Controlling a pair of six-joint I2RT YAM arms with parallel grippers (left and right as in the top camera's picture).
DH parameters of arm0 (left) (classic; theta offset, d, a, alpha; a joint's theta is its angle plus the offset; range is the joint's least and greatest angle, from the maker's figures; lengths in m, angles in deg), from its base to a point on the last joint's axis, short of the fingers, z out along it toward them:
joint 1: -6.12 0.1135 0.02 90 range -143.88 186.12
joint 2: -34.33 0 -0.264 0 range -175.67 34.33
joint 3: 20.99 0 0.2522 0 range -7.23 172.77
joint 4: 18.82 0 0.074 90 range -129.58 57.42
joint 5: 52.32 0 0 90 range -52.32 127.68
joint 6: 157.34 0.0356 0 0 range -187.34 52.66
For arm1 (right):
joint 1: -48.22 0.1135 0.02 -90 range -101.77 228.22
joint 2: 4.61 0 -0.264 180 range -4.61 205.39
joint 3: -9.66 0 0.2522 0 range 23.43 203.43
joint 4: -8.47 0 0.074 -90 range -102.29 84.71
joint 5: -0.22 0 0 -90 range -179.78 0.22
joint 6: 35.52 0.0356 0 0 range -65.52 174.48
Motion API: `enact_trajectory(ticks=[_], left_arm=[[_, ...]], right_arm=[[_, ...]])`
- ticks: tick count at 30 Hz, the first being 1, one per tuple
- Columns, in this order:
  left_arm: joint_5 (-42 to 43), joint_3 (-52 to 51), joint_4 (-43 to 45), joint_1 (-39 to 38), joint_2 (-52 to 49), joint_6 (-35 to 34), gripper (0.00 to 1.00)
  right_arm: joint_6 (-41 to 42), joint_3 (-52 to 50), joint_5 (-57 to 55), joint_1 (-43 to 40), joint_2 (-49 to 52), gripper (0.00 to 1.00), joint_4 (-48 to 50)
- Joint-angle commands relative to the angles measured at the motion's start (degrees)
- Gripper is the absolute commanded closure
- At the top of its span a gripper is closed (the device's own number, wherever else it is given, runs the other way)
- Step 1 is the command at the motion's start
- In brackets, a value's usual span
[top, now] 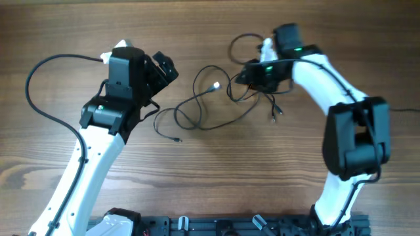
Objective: Untangle cables
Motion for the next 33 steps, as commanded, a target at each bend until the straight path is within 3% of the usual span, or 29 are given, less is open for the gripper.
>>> enact_trajectory(ticks=[1, 3, 5, 8, 12, 20, 23, 24, 25, 27, 29, 33], left_arm=[[-0.8, 0.0, -2.3, 0.3, 0.3, 1.2, 0.0], [-0.8, 0.0, -2.4, 0.2, 0.0, 1.2, 0.02], [-0.7, 0.0, -3.1, 0.2, -1.0, 1.2, 0.17], [-0.5, 0.0, -4.2, -0.1, -6.1, 1.2, 0.32], [2.9, 0.0, -0.9, -3.4, -14.2, 1.2, 0.39], [2.9, 0.0, 8.5, -12.8, -30.8, 1.2, 0.35], [2.4, 0.0, 11.4, -14.2, -32.9, 1.2, 0.44], [2.0, 0.0, 11.9, -14.3, -33.3, 1.2, 0.5], [1.8, 0.0, 12.2, -14.3, -34.1, 1.2, 0.62], [1.8, 0.0, 11.9, -14.3, -34.9, 1.2, 0.96], [1.4, 0.0, 11.9, -14.3, -35.1, 1.1, 0.96], [-3.2, 0.0, 10.8, -14.3, -35.1, -5.4, 0.96]], right_arm=[[9.6, 0.1, -11.7, 6.0, -1.1, 0.58, 3.3], [12.2, 0.1, -14.5, 8.3, -1.1, 0.95, 5.2], [12.0, 0.1, -14.4, 8.6, -1.1, 0.96, 4.7], [11.5, 0.1, -14.4, 8.4, -1.2, 0.96, 3.4], [11.6, 0.1, -14.4, 8.4, -1.2, 0.96, 3.0], [11.5, 0.1, -14.4, 8.3, -1.2, 0.96, 3.0], [10.6, 0.1, -14.3, 8.2, -1.2, 0.96, 2.8], [7.2, 0.1, -12.5, 7.7, -1.9, 0.96, 2.7], [4.3, 0.1, -9.9, 6.9, -2.9, 0.96, 2.4], [-1.2, 0.1, -3.7, 3.1, -8.7, 0.96, 1.6], [-4.0, 0.1, -1.7, -2.6, -17.7, 0.96, 0.5], [-5.0, 0.1, -4.7, -19.4, -36.5, 0.96, -6.4]])
